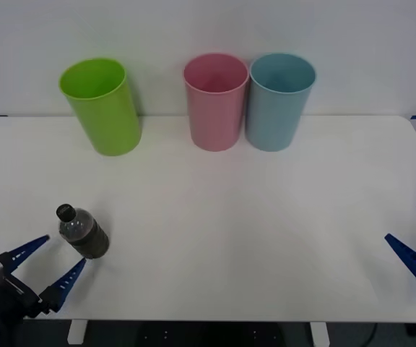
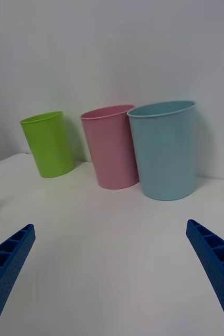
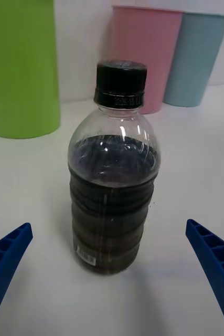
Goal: Grasp the object on the table and drop it into the matching bin: aluminum can to the light blue bin, PET bottle to the pink bin.
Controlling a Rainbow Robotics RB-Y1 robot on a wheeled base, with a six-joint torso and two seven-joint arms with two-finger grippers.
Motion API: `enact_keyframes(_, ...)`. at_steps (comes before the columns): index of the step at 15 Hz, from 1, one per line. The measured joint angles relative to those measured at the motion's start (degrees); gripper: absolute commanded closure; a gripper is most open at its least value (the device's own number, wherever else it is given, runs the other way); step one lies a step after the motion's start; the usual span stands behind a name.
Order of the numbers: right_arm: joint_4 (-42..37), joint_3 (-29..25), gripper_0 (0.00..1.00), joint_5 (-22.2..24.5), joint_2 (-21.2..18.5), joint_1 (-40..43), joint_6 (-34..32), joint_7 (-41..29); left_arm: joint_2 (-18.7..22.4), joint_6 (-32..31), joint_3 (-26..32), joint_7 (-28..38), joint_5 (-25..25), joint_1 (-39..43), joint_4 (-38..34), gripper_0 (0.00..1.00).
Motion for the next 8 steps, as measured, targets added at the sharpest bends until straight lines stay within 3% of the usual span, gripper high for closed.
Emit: enact_keyframes(8, 0.0, 0.0, 0.0, 0.0, 0.0, 0.0, 0.0, 0.0, -2.9, 2.6, -0.8, -0.6, -3.6, -5.8, 3.8, 0.0)
